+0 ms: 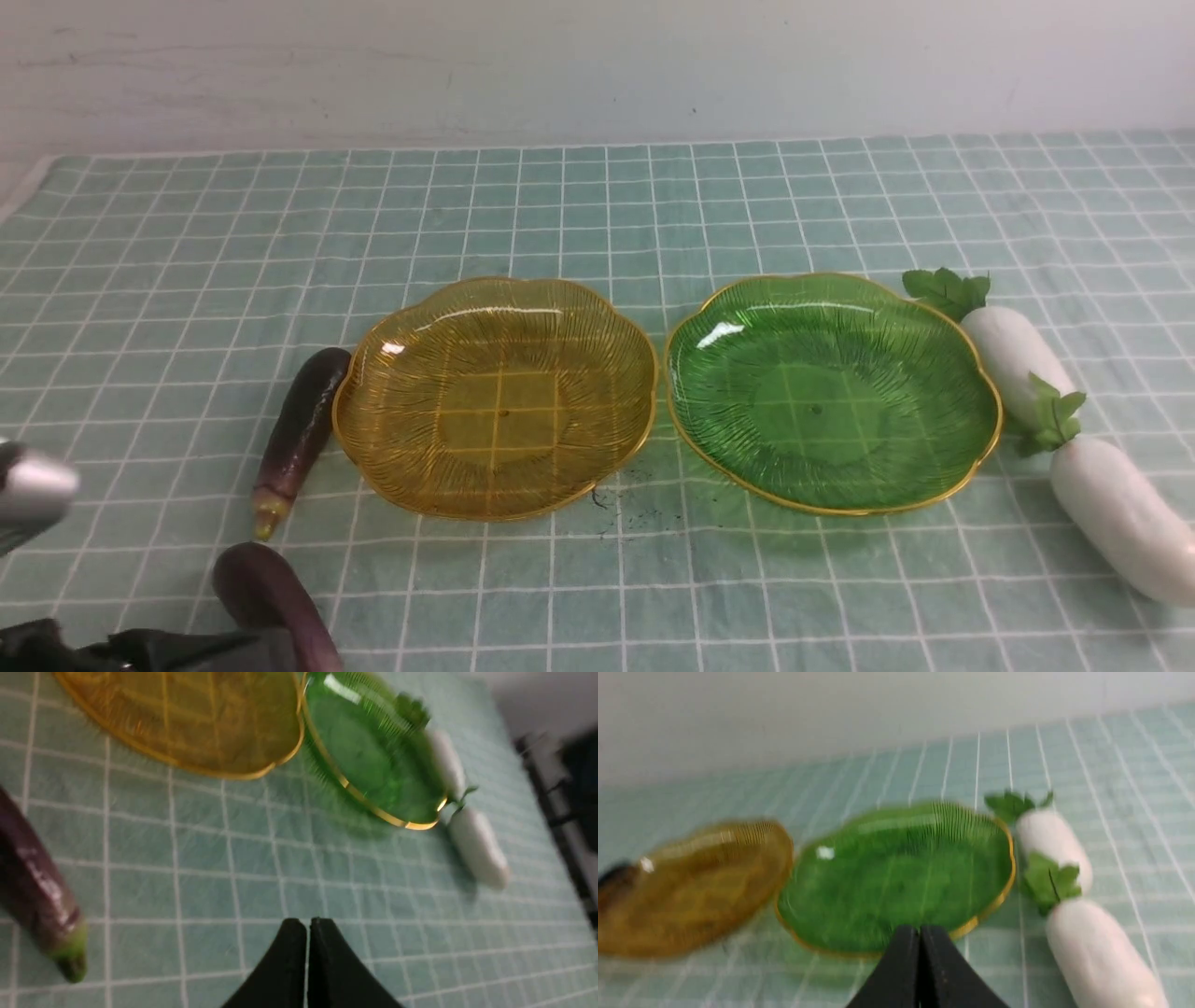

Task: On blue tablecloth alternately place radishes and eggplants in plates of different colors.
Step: 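Place the white radish on the plate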

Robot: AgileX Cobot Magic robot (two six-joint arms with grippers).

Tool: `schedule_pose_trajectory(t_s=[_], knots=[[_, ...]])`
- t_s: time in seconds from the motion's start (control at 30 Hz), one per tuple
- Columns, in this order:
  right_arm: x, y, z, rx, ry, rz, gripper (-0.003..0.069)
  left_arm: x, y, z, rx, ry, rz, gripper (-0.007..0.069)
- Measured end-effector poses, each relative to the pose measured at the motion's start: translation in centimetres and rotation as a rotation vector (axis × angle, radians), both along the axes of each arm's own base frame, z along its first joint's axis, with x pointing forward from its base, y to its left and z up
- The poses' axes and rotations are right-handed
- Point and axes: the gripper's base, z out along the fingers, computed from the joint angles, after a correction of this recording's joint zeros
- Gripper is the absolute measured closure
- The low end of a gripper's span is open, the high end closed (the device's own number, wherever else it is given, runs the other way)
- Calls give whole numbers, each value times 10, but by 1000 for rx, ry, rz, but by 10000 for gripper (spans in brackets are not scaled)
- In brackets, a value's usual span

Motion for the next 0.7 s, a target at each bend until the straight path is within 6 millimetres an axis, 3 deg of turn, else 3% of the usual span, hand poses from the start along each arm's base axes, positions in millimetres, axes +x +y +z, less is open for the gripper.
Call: schedule_pose_trajectory(t_s=[0.07,0.2,0.5,0.7], knots=[[23,-1,-4,-92,217,52,674,19,-1,-6,51,119,-33,631],[49,-5,-4,-160,387,72,674,37,-2,-13,78,204,-53,631],[113,-20,-9,-206,556,-59,621,50,-2,-25,145,256,-109,564],[151,-25,-30,-260,589,-71,443,50,-1,-26,167,252,-115,472]])
